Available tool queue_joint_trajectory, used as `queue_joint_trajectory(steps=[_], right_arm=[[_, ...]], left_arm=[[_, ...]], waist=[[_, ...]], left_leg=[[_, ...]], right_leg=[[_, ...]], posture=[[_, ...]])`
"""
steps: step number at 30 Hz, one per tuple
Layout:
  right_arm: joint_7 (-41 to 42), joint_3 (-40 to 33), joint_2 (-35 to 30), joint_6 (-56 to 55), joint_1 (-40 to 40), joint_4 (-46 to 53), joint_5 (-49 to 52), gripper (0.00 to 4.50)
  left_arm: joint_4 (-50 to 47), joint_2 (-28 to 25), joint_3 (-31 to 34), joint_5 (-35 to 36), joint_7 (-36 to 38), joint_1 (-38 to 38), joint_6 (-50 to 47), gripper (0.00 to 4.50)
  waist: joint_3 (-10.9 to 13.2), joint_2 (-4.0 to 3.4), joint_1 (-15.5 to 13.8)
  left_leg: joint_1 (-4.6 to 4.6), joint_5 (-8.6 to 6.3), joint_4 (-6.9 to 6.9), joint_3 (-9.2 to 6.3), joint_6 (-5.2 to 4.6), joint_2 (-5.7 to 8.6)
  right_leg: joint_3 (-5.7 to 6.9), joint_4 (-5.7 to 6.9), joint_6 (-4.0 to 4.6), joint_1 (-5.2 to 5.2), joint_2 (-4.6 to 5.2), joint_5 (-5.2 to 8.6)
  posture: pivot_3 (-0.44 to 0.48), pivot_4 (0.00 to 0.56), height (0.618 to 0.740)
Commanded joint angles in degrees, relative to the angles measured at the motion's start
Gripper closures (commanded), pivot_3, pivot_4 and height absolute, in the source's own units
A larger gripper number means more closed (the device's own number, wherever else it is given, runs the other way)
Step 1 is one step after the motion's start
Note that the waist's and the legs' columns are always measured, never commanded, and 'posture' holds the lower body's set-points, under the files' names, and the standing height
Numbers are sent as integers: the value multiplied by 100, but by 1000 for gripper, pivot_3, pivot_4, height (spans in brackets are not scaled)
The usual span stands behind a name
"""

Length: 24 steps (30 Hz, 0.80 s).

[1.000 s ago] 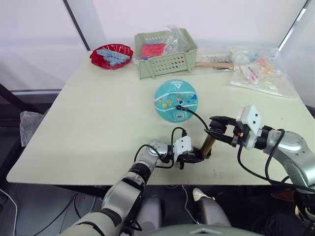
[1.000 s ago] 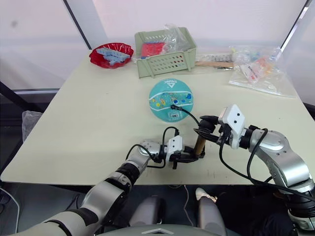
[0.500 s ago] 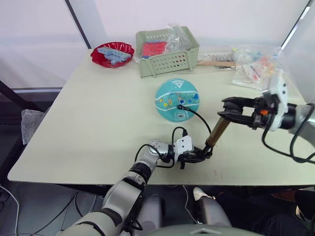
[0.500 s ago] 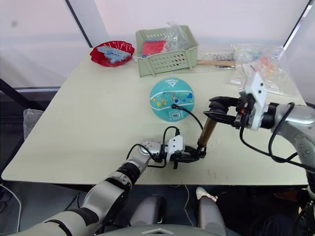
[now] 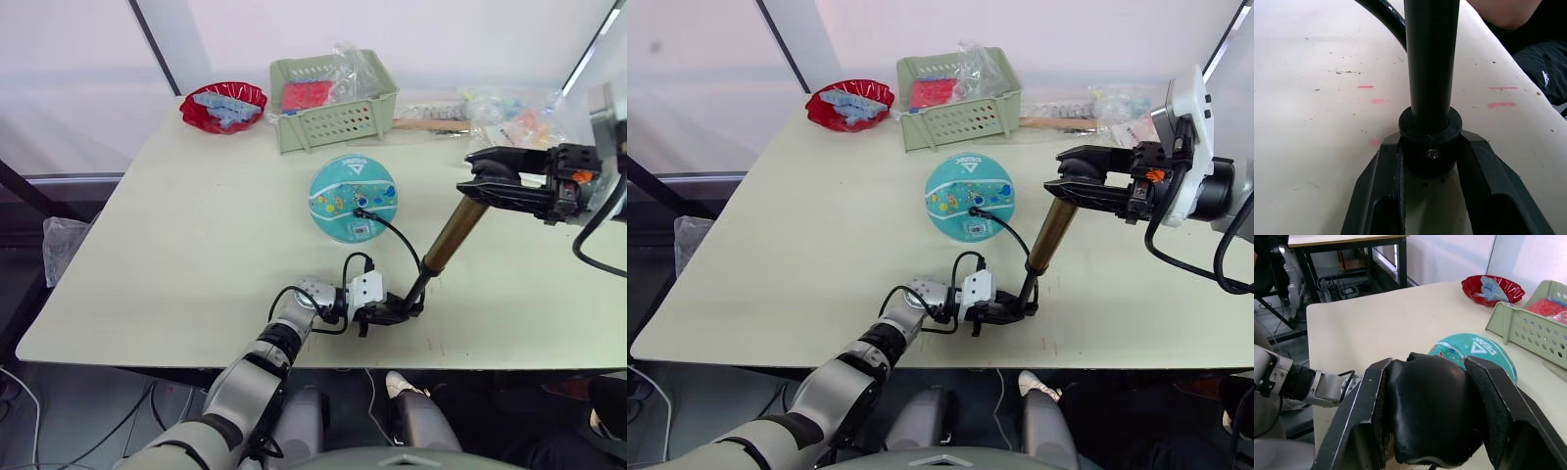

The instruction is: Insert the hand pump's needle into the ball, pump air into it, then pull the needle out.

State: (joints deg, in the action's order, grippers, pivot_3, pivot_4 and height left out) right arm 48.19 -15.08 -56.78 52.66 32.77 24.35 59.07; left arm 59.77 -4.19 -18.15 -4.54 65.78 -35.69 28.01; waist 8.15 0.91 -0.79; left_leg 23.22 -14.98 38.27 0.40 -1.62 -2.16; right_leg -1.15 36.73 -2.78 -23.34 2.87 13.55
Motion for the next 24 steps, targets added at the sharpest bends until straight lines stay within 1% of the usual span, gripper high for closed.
queue_joint_trajectory(steps=[1, 5, 12, 15, 20, 24], right_arm=[[58, -214, -24, -221, -253, 451, -31, 2560], [71, 82, 65, -521, -690, 664, -448, 2560], [26, 946, 536, -1340, -1610, 777, -1526, 2560], [32, 1294, 738, -1672, -1926, 693, -1984, 2560], [150, 1898, 933, -2378, -2421, 322, -2896, 2560], [140, 2153, 1166, -2759, -2612, 124, -3267, 2560]], left_arm=[[359, -117, -226, -337, -17, 296, -192, 3469], [345, -120, -236, -332, -20, 310, -193, 3469], [343, -117, -232, -330, -41, 311, -190, 3469], [347, -113, -233, -336, -52, 311, -193, 3469], [351, -106, -233, -354, -71, 322, -206, 3469], [345, -106, -227, -362, -70, 336, -210, 3469]], waist=[[-3, 0, -4], [-6, -2, 4], [-18, 12, 15], [-38, 29, 15], [-59, 36, 13], [-74, 45, 14]], left_leg=[[1, 0, 0, -1, 0, 0], [-3, 0, 0, 0, 0, 0], [-29, 0, 0, 4, 0, -1], [-31, 0, -2, 6, 0, -1], [-33, 0, -2, 10, 0, -1], [-34, 0, -3, 10, 0, -2]], right_leg=[[3, 0, 0, 0, 0, 0], [7, 0, 0, 3, -3, 0], [5, 0, -3, 23, -4, 2], [5, 0, -2, 24, -5, 2], [7, 0, -2, 25, -6, 2], [8, 0, -2, 26, -6, 3]], posture=[[0, 150, 736], [0, 150, 736], [0, 150, 736], [0, 150, 736], [0, 150, 736], [0, 150, 736]])
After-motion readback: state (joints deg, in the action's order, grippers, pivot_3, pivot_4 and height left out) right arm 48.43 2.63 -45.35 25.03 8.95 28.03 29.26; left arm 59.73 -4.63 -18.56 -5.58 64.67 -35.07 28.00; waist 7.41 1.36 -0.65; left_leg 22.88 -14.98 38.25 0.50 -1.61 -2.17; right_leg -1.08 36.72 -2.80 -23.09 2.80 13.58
